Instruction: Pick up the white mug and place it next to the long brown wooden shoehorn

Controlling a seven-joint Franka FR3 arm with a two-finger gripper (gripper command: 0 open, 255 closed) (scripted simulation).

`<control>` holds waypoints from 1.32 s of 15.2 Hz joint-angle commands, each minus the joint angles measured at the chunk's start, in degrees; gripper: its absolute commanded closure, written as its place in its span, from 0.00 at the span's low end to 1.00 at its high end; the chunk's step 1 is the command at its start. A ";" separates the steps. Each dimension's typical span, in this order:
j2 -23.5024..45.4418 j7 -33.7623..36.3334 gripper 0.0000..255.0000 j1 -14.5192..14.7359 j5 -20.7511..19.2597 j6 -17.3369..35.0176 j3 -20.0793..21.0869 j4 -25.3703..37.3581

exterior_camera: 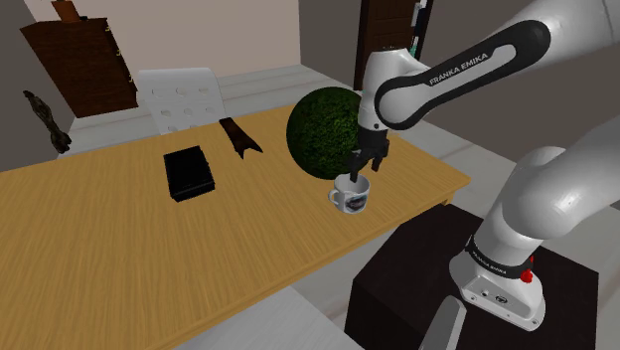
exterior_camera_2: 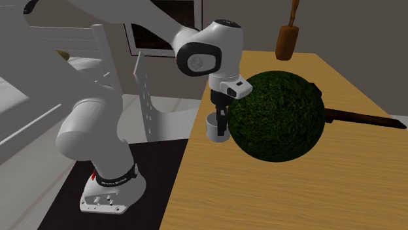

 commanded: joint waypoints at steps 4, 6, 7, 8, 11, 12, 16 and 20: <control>2.71 -0.04 0.00 0.23 0.25 4.43 0.25 -1.68; 2.71 -0.02 0.00 0.27 0.23 4.44 0.21 -1.68; 2.71 -0.02 0.00 0.28 0.22 4.44 0.20 -1.68; 2.71 -0.01 0.00 0.30 0.21 4.44 0.18 -1.68; 2.72 0.00 0.00 0.31 0.20 4.44 0.16 -1.68; 2.61 0.20 1.00 0.35 0.19 3.99 0.26 -1.34; 3.82 -0.58 1.00 -0.25 -0.27 3.93 -0.36 -0.18; 4.32 -0.30 1.00 -0.28 -0.40 2.87 -0.24 1.37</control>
